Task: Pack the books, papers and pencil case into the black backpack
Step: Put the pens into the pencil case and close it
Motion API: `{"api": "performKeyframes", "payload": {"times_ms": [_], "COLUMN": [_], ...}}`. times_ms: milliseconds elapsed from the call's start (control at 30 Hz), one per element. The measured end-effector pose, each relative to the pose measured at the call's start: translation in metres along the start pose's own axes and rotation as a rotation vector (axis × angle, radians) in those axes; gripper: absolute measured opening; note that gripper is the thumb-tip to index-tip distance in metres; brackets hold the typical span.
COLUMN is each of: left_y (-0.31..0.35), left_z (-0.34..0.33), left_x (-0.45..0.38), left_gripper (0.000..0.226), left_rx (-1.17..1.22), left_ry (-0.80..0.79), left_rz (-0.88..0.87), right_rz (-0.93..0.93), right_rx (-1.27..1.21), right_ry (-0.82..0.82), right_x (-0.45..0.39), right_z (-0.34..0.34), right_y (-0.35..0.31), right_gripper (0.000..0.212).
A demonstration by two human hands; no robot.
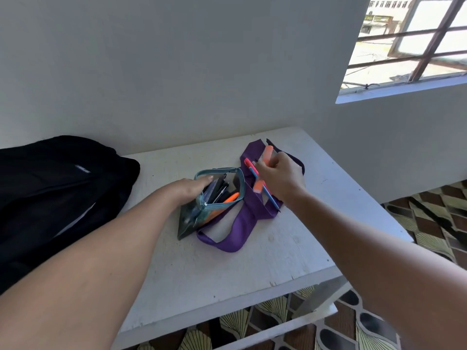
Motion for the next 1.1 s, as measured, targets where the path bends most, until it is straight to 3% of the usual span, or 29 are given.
{"api": "performKeyframes", "payload": {"times_ms": [67, 133, 200, 267, 367, 433, 533, 600, 733, 900, 1100], "left_y": [0.001, 0.002, 0.001, -0.001, -0.002, -0.003, 0.0, 0.001, 0.002, -0.004, -0.008], "left_z": [0.0, 0.002, 0.002, 0.002, 0.003, 0.002, -0.001, -0.003, -0.005, -0.004, -0.002], "left_x": [0.003, 0.007, 0.012, 0.012, 0.016, 0.015, 0.012, 0.011, 0.009, 0.004, -0.001], "left_gripper": [0.086, 0.077, 0.071, 0.068, 0.067, 0.069, 0.071, 0.07, 0.073, 0.079, 0.083], "left_rx": [0.023, 0.046, 0.08, 0.115, 0.127, 0.129, 0.085, 0.074, 0.048, 0.034, 0.038], "left_ry": [0.001, 0.008, 0.009, 0.006, 0.005, 0.003, -0.01, -0.018, -0.038, -0.041, -0.036], "left_rz": [-0.006, -0.022, -0.037, -0.048, -0.055, -0.047, -0.036, -0.03, -0.019, 0.017, 0.023], "right_rz": [-0.037, -0.121, -0.153, -0.069, 0.126, 0.171, 0.095, 0.024, 0.029, 0.065, -0.004], "right_rx": [-0.351, -0.504, -0.372, -0.075, 0.154, 0.156, 0.181, 0.217, 0.285, 0.609, 0.723], "right_ry": [-0.054, -0.219, -0.387, -0.457, -0.392, -0.285, -0.07, -0.011, -0.086, -0.104, -0.129], "right_x": [-0.001, 0.002, 0.012, 0.016, 0.014, 0.009, -0.006, -0.014, -0.017, -0.015, -0.014], "right_z": [-0.02, -0.054, -0.086, -0.104, -0.097, -0.074, -0.027, -0.006, -0.007, -0.027, -0.04], "right_y": [-0.007, -0.011, -0.014, -0.019, -0.034, -0.036, -0.013, 0.009, 0.03, 0.018, 0.016], "right_gripper": [0.019, 0.019, 0.029, 0.041, 0.051, 0.04, 0.026, 0.019, 0.013, 0.034, 0.017]}}
Point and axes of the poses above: each hand's wrist, its own x-axis away from the middle knuckle, its own z-axis out of the back of the hand, y = z × x, the point moved 8 cm from there along -x, towards the middle knuckle, and after that the axes turned 14 degrees about -y, right-handed, at the moved point
